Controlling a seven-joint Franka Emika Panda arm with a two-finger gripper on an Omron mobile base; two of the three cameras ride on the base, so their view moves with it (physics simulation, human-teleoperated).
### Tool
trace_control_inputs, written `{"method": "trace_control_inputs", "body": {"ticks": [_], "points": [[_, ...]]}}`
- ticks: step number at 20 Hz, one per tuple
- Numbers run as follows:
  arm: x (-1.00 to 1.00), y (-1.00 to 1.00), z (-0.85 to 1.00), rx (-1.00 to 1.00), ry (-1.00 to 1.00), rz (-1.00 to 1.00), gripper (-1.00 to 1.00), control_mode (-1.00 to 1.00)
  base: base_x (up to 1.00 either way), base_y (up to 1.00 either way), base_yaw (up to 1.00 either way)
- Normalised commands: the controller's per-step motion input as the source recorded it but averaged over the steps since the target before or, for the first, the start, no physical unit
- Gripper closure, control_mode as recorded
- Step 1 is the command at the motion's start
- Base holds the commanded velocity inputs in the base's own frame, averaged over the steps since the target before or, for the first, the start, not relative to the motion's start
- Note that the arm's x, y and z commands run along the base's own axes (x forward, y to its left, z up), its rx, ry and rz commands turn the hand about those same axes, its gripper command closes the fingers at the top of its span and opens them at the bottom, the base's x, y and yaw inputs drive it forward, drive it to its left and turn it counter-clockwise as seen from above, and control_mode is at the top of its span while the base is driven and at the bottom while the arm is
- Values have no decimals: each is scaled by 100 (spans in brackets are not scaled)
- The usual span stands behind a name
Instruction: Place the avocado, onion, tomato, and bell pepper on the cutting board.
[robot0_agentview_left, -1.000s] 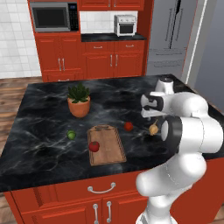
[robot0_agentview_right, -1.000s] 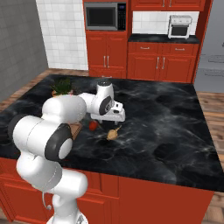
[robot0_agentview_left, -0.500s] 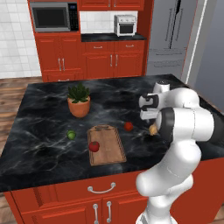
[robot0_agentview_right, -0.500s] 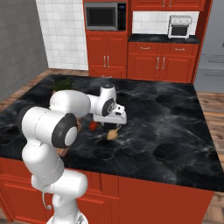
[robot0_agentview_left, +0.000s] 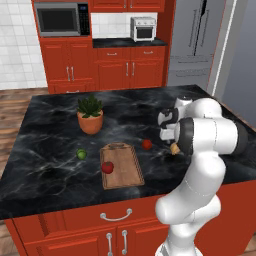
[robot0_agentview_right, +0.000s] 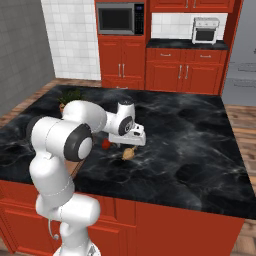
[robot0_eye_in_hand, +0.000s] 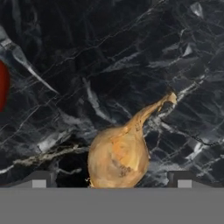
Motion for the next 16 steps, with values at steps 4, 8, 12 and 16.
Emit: {"method": "trace_control_inputs", "body": {"ticks": [4, 8, 12, 16], "points": [[0, -5, -25, 1, 1, 0, -100, -100, 0, 0, 0], [0, -1, -28, 0, 2, -1, -100, -100, 0, 0, 0], [0, 0, -26, 0, 2, -1, -100, -100, 0, 0, 0], [3, 0, -29, 0, 4, -1, 100, -100, 0, 0, 0]]}}
